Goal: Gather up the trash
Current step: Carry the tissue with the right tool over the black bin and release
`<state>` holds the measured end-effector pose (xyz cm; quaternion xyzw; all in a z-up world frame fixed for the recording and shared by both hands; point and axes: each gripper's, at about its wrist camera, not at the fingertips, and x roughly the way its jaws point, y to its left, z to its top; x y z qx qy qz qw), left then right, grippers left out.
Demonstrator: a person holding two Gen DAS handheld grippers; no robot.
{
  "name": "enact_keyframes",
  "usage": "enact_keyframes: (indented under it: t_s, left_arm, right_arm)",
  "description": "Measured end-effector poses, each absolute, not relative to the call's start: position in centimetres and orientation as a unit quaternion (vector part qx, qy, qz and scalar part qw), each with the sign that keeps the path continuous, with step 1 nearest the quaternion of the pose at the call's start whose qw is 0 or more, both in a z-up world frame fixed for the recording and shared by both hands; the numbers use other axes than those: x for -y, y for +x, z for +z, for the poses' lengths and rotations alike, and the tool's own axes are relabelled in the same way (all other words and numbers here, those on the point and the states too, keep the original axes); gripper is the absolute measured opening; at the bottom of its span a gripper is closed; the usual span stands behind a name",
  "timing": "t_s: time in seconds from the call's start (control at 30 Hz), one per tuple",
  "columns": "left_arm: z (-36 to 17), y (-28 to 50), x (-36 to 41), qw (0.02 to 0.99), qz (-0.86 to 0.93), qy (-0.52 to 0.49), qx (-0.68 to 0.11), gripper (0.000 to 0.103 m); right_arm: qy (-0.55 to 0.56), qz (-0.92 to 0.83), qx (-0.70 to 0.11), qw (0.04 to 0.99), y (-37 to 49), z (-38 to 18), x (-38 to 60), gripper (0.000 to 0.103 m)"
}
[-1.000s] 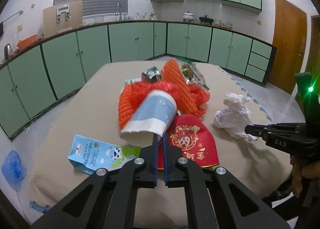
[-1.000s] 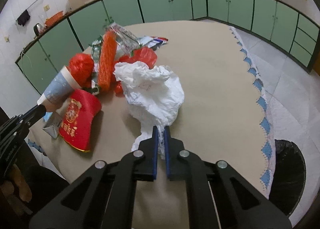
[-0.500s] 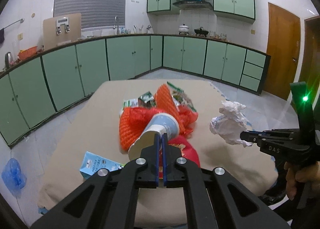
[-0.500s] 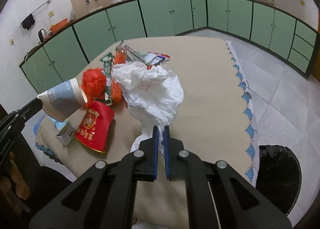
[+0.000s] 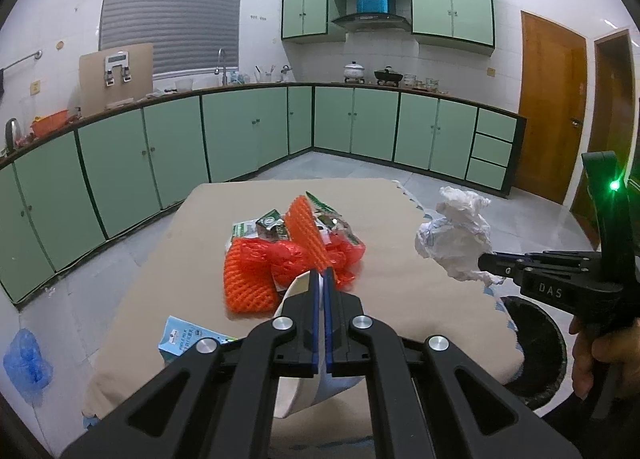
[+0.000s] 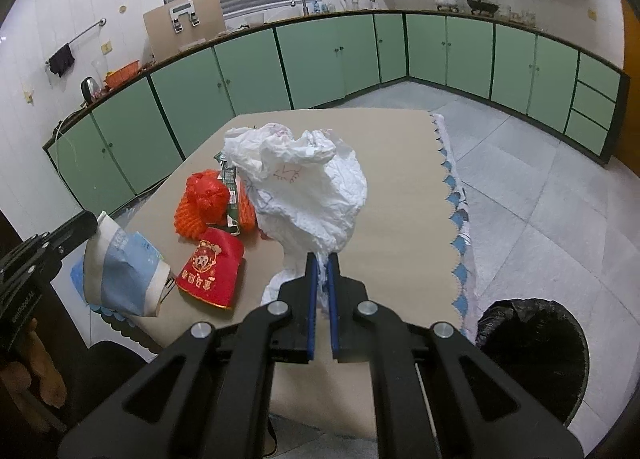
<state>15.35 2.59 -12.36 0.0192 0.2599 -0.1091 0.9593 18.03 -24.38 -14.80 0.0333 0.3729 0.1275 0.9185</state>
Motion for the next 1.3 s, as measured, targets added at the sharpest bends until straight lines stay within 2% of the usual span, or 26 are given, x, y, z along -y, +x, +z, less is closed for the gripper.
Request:
enact_keyframes:
  t_s: [0.4,0.73,0.9,0.97,1.3]
  left_arm:
    - [-11.4,16.3,-1.2,0.959,-0.13,0.026,-0.249,0.001]
    - [-10.7,18.1,2.8,0.953,-0.173,0.045,-0.246,0.0]
    - [-13.4,18.6,3.4,0.95,-0.173,0.051,-0.255,0.0]
    - [-15.9,19.3,3.0,0.939,-0.169,0.038,-0.298,0.0]
    - [-15.7,17.9,0.3,0.946,-0.142,0.025,-0.289,0.001]
  right_arm:
    - [0.042,0.112,-0.368,0.922,17.4,-14.3,25.9,0.004]
    - [0.057,0.076,-0.362,0.927,17.0,-13.7,29.7,0.004]
    - [0.064,0.074,-0.375,0.922,16.6,-14.8,30.4,0.004]
    - [0.062,0.076,-0.381,0.919,16.4,-15.4,30.4,0.004]
    - [0.074,0.056,-0.381,0.92,15.4,-15.8,32.4,0.004]
